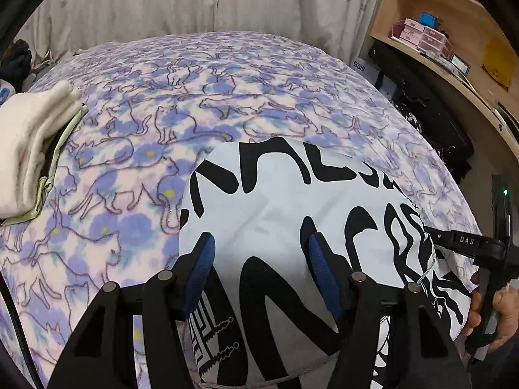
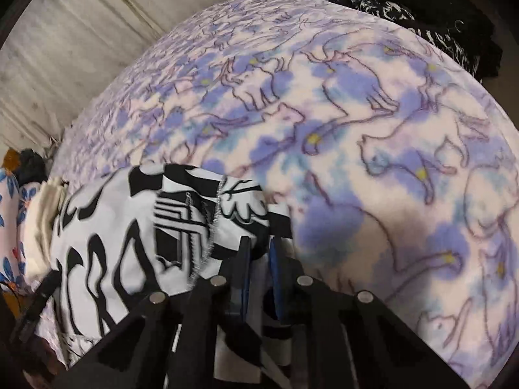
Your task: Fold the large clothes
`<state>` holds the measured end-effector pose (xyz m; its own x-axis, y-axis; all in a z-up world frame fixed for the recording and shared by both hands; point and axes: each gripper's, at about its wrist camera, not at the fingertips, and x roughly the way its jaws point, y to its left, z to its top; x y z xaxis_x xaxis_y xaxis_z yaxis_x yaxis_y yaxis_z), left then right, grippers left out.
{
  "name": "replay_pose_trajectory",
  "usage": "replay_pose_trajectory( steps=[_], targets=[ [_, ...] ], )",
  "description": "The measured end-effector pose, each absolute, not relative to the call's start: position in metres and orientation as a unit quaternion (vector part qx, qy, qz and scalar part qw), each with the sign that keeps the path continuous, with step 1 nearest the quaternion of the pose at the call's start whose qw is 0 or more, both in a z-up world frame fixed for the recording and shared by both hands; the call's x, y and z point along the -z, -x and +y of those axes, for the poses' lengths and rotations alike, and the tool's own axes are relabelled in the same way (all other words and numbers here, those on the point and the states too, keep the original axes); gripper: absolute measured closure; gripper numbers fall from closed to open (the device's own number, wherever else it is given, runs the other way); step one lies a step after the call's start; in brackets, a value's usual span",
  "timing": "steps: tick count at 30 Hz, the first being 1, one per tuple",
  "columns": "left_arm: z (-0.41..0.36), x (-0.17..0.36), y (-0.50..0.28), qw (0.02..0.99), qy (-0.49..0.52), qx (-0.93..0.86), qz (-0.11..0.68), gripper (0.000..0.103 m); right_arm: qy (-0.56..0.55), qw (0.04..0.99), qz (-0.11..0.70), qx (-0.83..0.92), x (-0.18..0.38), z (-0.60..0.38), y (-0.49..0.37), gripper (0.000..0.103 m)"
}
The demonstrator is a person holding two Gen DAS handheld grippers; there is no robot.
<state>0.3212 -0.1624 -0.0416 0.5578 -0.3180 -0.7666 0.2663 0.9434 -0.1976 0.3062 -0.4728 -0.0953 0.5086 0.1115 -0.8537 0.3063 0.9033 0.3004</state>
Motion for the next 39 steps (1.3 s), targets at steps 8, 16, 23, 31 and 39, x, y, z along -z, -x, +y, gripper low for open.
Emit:
replay_pose_trajectory(
  steps=[8, 16, 23, 31, 39],
  targets=[
    [-0.155, 0.020, -0.296, 0.888, 0.017, 0.152, 0.433, 0.042, -0.191, 0.872, 0.448, 0.052, 0.049, -0.459, -0.265, 0.091],
    [-0.139, -0.005, -0.257, 0.893, 0.019, 0.145, 0.426, 0.031, -0.135, 0.892, 0.432, 0.013, 0.019, -0.415, -0.226, 0.063],
    [-0.122, -0.020, -0.229, 0.893, 0.031, 0.136, 0.428, 0.030, -0.085, 0.896, 0.436, -0.012, 0.010, -0.383, -0.197, 0.058],
    [-0.113, -0.016, -0.213, 0.883, 0.042, 0.133, 0.448, 0.030, -0.022, 0.901, 0.433, -0.007, 0.004, -0.369, -0.177, 0.037],
    [-0.115, 0.000, -0.209, 0.864, 0.058, 0.152, 0.476, 0.027, -0.037, 0.891, 0.452, -0.026, 0.007, -0.383, -0.178, 0.037]
  ],
)
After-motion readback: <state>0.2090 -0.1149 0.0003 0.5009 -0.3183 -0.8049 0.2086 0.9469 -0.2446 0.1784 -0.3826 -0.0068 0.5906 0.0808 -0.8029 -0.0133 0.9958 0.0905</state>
